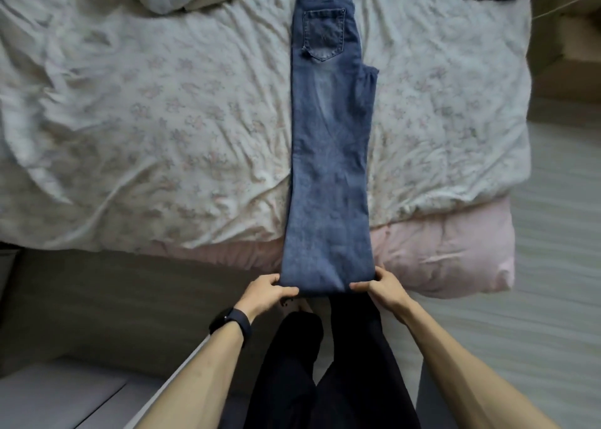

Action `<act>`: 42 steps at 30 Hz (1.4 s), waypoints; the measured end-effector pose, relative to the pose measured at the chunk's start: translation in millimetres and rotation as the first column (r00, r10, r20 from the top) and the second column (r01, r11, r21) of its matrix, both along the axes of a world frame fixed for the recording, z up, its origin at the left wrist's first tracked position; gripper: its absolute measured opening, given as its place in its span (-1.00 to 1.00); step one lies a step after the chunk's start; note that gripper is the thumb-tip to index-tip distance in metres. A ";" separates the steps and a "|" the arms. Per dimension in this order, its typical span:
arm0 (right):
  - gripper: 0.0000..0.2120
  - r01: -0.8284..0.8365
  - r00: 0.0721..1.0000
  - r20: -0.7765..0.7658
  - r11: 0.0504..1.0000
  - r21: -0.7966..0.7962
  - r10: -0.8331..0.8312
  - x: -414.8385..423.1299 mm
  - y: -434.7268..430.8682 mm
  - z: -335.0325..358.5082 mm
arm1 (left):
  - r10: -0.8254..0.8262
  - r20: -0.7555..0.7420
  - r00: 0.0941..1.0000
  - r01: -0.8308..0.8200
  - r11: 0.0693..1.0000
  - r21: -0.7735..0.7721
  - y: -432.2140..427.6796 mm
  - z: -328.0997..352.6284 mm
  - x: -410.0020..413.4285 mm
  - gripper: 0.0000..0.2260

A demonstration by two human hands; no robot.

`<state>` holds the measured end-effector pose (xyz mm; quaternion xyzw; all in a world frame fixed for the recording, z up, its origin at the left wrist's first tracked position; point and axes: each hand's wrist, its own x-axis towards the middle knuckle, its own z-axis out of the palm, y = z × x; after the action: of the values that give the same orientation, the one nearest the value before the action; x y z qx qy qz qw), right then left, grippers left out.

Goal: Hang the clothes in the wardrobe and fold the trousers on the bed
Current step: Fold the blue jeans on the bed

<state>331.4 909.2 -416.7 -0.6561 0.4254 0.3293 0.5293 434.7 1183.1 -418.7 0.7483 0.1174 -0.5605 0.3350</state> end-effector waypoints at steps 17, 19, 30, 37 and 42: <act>-0.82 0.173 0.977 0.100 0.975 0.140 -0.187 -99.3 8.8 118.1 | 0.284 0.097 0.954 -0.277 0.958 -0.075 18.4 135.0 -99.6 -0.75; -0.83 0.177 0.979 0.080 0.974 0.138 -0.189 -116.5 16.7 117.2 | 0.287 0.145 0.947 -0.283 0.958 -0.048 22.2 141.0 -113.9 -0.78; -0.90 0.296 0.932 0.174 0.944 0.144 -0.318 -148.1 29.0 138.6 | 0.368 0.291 0.883 -0.401 0.914 0.062 15.5 155.4 -152.2 -0.73; -0.83 0.314 0.924 0.211 0.948 0.058 -0.319 -144.9 22.7 142.4 | 0.502 0.339 0.796 -0.544 0.838 0.035 0.9 166.4 -158.8 -0.85; -0.81 0.237 0.937 0.276 0.970 -0.055 -0.213 -133.6 13.4 162.0 | 0.500 0.381 0.778 -0.514 0.855 -0.072 -4.9 186.9 -147.9 -0.77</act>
<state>197.8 922.6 -254.6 -0.6640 0.4360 0.1558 0.5872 286.9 1178.2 -231.8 0.7901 0.2561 -0.2886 0.4763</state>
